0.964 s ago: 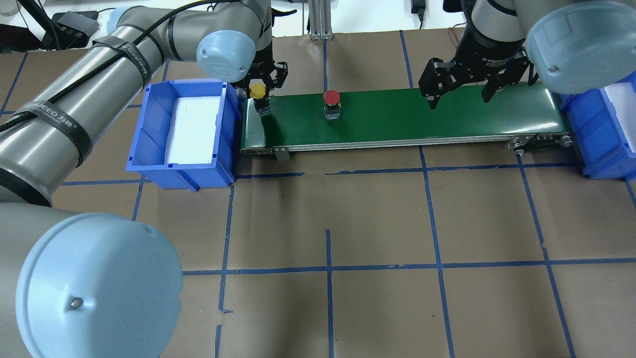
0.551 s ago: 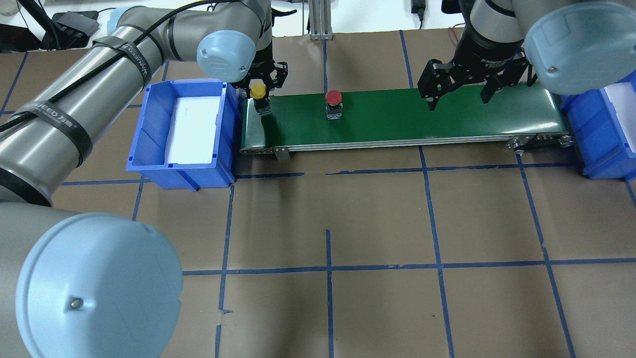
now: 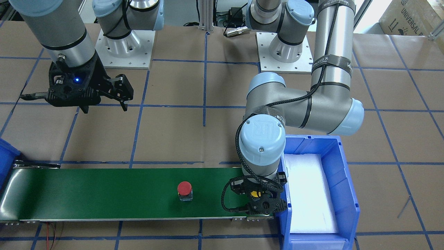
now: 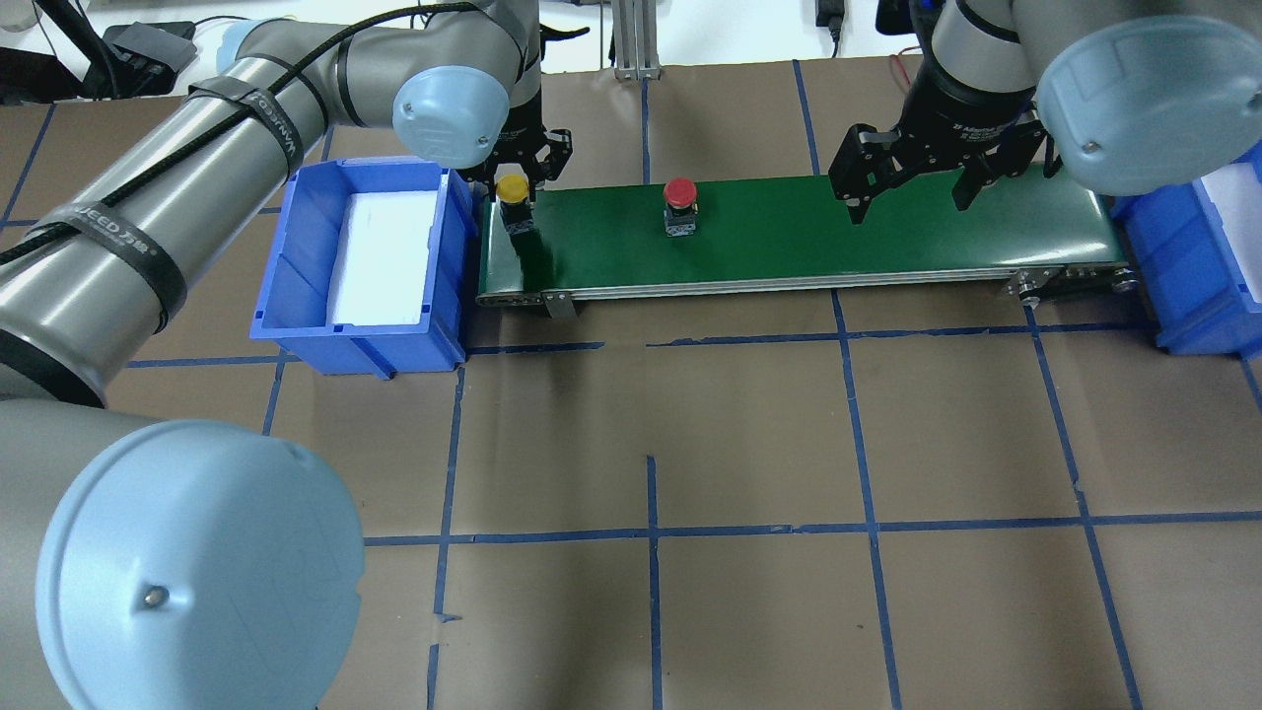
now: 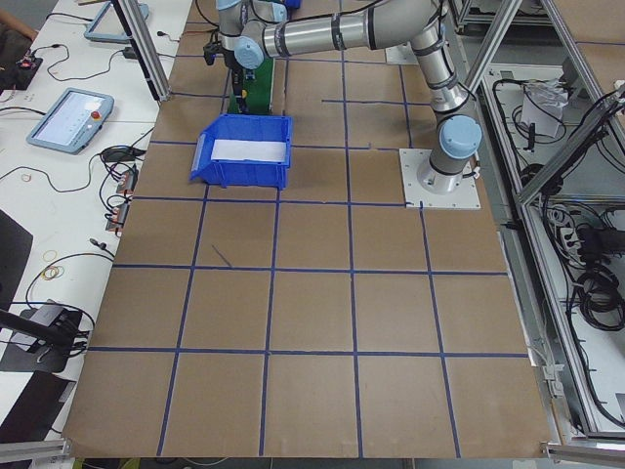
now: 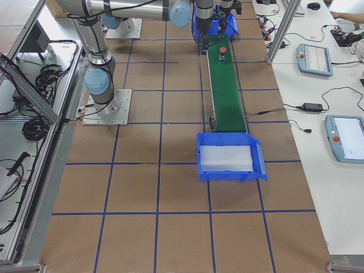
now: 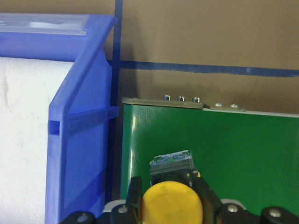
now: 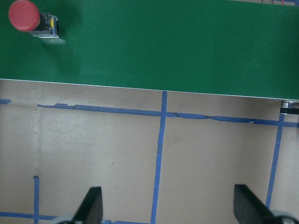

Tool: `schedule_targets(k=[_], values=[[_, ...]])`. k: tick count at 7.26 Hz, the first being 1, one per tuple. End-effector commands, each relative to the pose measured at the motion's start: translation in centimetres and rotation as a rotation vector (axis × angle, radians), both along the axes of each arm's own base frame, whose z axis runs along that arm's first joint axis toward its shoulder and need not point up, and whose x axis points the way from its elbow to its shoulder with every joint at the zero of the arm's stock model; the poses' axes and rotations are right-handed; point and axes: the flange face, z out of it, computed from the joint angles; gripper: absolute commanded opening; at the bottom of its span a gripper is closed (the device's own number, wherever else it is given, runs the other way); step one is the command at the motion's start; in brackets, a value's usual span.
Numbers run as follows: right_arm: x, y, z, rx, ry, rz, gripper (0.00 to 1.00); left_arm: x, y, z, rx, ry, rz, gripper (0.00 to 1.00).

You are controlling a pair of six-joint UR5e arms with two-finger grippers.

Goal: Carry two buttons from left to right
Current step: 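Release the yellow button on the belt and raise the left gripper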

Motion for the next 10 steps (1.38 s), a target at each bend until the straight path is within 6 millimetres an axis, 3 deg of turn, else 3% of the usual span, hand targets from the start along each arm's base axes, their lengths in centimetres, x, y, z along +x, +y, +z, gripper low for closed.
schedule_targets(k=[1,3,5,7,8,9,10], values=[[-0.1,0.0,-0.2,0.006,-0.001,0.002,1.00,0.0,0.0,0.0,-0.001,0.001,0.003,0.99],[-0.1,0.0,-0.2,0.003,0.000,-0.001,1.00,0.0,-0.1,0.8,-0.012,0.006,-0.006,1.00],[-0.1,0.0,-0.1,0.003,0.000,-0.001,1.00,0.3,1.9,7.7,-0.077,0.016,-0.013,1.00],[-0.1,0.0,-0.1,0.001,0.000,-0.001,1.00,1.7,6.3,15.8,-0.103,0.033,-0.011,1.00],[-0.1,0.0,-0.2,0.003,0.002,-0.001,1.00,3.7,8.8,19.0,-0.093,0.035,-0.061,1.00],[-0.1,0.0,-0.1,0.001,0.002,-0.002,1.00,7.4,10.9,20.1,-0.057,0.027,-0.061,1.00],[-0.1,0.0,-0.2,0.003,0.002,-0.002,1.00,10.5,13.4,19.2,-0.011,0.059,-0.130,1.00]])
